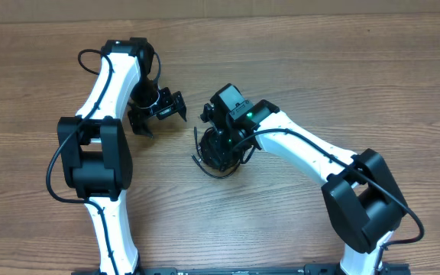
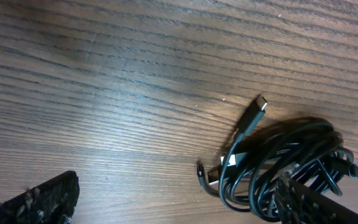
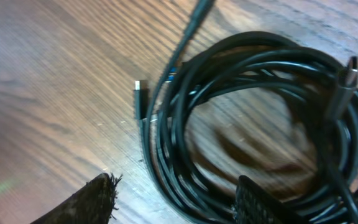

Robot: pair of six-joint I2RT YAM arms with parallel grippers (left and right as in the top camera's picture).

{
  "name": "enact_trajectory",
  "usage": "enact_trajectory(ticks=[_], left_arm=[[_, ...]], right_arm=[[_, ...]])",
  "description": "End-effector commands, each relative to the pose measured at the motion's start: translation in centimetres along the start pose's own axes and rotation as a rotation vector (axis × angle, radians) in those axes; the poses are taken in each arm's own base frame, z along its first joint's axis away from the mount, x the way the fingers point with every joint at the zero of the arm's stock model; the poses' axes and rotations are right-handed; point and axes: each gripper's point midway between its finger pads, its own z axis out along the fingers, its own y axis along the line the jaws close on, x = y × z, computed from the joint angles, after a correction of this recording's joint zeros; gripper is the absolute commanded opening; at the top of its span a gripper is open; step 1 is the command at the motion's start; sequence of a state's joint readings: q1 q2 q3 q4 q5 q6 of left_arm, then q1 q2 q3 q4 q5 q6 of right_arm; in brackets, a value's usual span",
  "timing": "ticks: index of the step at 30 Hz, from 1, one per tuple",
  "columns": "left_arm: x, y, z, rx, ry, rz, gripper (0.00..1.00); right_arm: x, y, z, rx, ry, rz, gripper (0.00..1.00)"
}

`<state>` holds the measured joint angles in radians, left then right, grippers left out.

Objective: Untangle cables

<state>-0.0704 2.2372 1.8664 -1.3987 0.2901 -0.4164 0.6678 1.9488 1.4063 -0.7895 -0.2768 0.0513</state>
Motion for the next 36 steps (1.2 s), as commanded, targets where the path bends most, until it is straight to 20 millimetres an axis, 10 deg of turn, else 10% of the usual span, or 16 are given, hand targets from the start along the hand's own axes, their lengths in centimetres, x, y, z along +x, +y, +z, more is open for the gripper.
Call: enact_trajectory(ticks=[1,14,24,30,36], left_arm=[[0.0,0.3,0.5,-0.018,0.007,-0.009,1.00],[-0.7,0.5,0.5,-0.033,-0.022,-0.003,1.00],[-0.7,0.5,0.5,-0.032,-0.024,-0.002,1.00],[-0.7,0.5,0.5,-0.032,-0.025,-0.002,1.00],[-1.5,0.1,0.4,-0.018,-0.057,0.008,1.00]], right_arm=[[-0.1,-1.3,0.2,0.061,-0.002,-0.021,0.64],[-0.1,-1.8,0.5,0.096,0.002,-0.092,0.72],[0.3,-1.0,1.4,0.037,0.023,-0.095,0.04],[-0.6,-0.7,0.8,0.028,-0.003,-0.024,0.04],[-4.6,1.9,-4.6,-0.050,-0.133,0.056,0.04]])
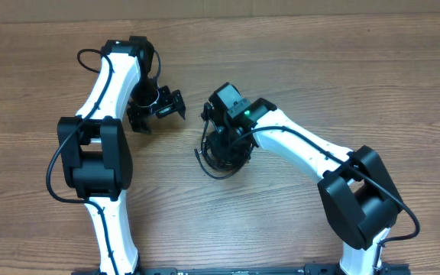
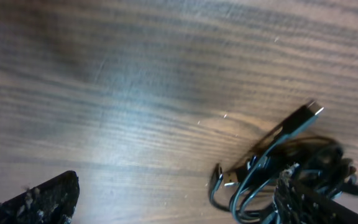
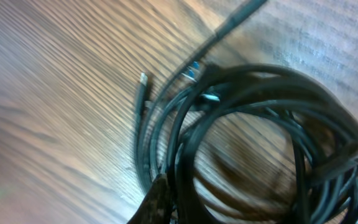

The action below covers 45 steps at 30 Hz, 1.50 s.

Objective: Untangle cables

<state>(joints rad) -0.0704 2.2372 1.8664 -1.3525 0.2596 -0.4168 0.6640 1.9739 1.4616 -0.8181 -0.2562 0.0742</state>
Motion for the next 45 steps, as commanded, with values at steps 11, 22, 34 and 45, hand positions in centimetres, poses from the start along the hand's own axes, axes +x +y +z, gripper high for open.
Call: enact_trajectory(ticks=[11,22,34,45], left_arm=[[-4.0,-1.7,0.2,0.059,-0.154,0.039,1.00],[-5.3,-2.3,-0.1,0.085,-0.209,0.054,1.00],[-5.3,-2.4,-0.2,0.085,-0.212,0.055,1.00],[-5.3,-2.4,-0.2,0.085,-0.212,0.055,1.00]], right_arm=[[-3.4,1.4,-7.8,0.023,-0.137,0.027,0.51],[0.2,-1.8,-2.0,0.087,-0.098,0.052,0.72],[0.7,-2.4,0.1,0.076,-0.141,0.083,0.52],[0.3,-2.3,0.3,0.070,-0.164,0.093,0.04]])
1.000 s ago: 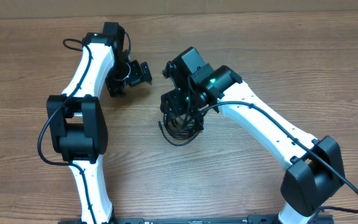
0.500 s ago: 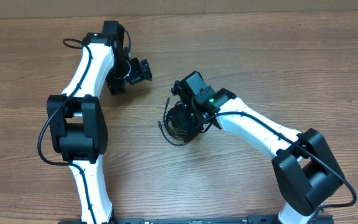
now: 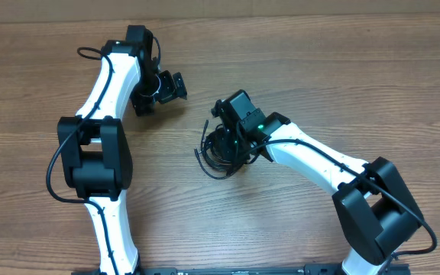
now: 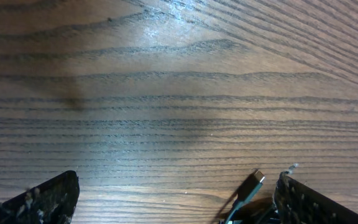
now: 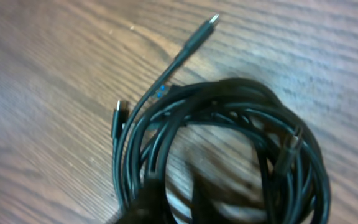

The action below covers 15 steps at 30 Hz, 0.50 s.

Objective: Untangle cables

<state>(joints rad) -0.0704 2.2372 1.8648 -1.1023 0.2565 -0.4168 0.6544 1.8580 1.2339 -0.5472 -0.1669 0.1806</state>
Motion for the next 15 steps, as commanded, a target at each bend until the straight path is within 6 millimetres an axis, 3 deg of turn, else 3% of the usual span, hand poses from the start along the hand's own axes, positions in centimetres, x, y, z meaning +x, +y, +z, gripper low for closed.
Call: enact_trajectory(ticks=[1,5,8,12,15], left_arm=[[0.1,0.2,0.5,-0.010,0.009,-0.008,1.00],[0.1,0.2,0.5,-0.008,0.007,-0.007,1.00],[0.1,0.2,0.5,-0.008,0.006,-0.007,1.00],[0.1,0.2,0.5,-0.008,0.006,-0.007,1.00],[0.1,0.2,0.5,-0.008,0.006,-0.007,1.00]], right_arm=[[0.3,-0.4,0.3,0.011,0.007,0.019,0.04],[-1.3,0.2,-0.8,0.004,-0.021,0.062,0.04],[-3.9,1.4,-3.3,-0.038,-0.069,0.091,0.04],[-7.6,3.7,-8.8,-0.130,-0.148,0.087,0.04],[-10.0,5.2,-14.0,-0.166,-0.226,0.071,0.04]])
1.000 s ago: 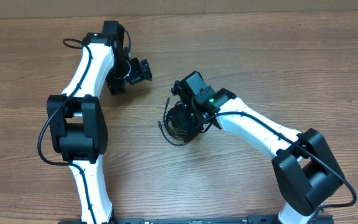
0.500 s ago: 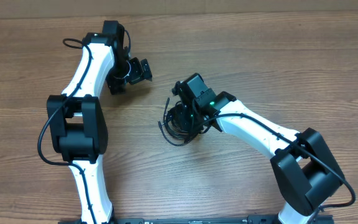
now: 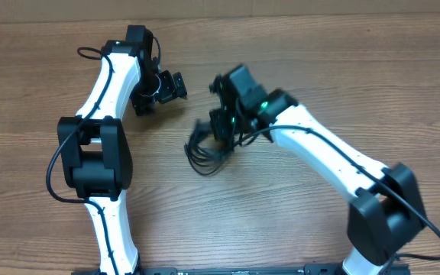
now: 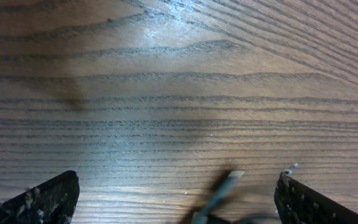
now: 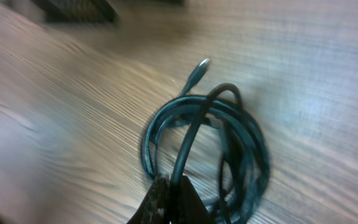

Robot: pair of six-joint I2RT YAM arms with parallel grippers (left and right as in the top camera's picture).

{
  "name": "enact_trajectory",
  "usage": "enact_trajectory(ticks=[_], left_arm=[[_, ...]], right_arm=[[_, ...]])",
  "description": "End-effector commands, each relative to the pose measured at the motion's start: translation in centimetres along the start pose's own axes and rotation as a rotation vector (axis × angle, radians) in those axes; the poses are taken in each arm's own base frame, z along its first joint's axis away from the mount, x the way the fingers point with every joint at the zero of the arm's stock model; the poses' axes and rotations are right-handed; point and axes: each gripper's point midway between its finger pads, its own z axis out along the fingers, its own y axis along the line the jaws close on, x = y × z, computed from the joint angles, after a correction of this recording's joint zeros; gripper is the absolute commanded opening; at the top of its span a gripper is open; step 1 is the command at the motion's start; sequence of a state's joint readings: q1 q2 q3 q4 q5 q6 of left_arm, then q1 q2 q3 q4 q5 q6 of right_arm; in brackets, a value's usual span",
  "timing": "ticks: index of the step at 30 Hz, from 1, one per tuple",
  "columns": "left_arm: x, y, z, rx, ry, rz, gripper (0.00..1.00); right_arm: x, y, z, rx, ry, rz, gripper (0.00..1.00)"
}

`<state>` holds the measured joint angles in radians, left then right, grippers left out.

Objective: Untangle cables

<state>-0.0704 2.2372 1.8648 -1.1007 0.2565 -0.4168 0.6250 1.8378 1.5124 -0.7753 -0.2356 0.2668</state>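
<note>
A coil of black cables (image 3: 205,153) hangs and drags on the wooden table, left of centre. My right gripper (image 3: 221,131) is above it, shut on one strand. In the right wrist view that strand rises out of the coil (image 5: 229,149) into the closed gripper (image 5: 169,194), and a plug end (image 5: 196,70) sticks out on the far side. My left gripper (image 3: 163,93) stands open farther back and to the left, apart from the coil. Between its wide-apart fingers (image 4: 42,199), a blurred plug (image 4: 221,186) shows at the bottom edge.
The wooden table (image 3: 357,69) carries nothing else besides the two arms. The left arm's white links run down the left side, and the right arm reaches in from the lower right.
My right gripper, still shut on the cables, has gone up and toward the back left. The coil has shifted left with it, one strand drawn taut. The left gripper has not moved.
First my right gripper was open over the coil, with the left gripper open just to its left. Then the right fingers were shut on strands of the coil. The left gripper later stood farther back, and now the right gripper holds the coil partly raised.
</note>
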Motion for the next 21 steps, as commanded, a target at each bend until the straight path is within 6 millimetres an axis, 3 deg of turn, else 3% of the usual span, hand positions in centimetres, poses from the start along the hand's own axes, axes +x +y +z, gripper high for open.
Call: enact_trajectory(ticks=[1,8,12,15,18,19,21], left_arm=[[0.1,0.2,0.5,-0.009,0.007,-0.007,1.00],[0.1,0.2,0.5,-0.009,0.007,-0.007,1.00],[0.1,0.2,0.5,-0.009,0.007,-0.007,1.00],[0.1,0.2,0.5,-0.009,0.007,-0.007,1.00],[0.1,0.2,0.5,-0.009,0.007,-0.007,1.00],[0.1,0.2,0.5,-0.009,0.007,-0.007,1.00],[0.1,0.2,0.5,-0.009,0.007,-0.007,1.00]], right_arm=[[-4.9,4.2,-8.7,-0.109,-0.190,-0.035,0.04],[-7.6,7.4,-19.7,-0.170,-0.400,-0.082,0.04],[-7.7,8.7,-23.9,-0.208,-0.491,-0.088,0.04],[-7.2,8.7,-24.3,-0.209,-0.485,-0.077,0.04],[-6.4,7.8,-22.3,-0.175,-0.421,-0.077,0.04],[-6.3,7.0,-21.3,-0.138,-0.403,-0.075,0.04],[-6.4,3.5,-19.1,0.031,-0.380,-0.014,0.04]])
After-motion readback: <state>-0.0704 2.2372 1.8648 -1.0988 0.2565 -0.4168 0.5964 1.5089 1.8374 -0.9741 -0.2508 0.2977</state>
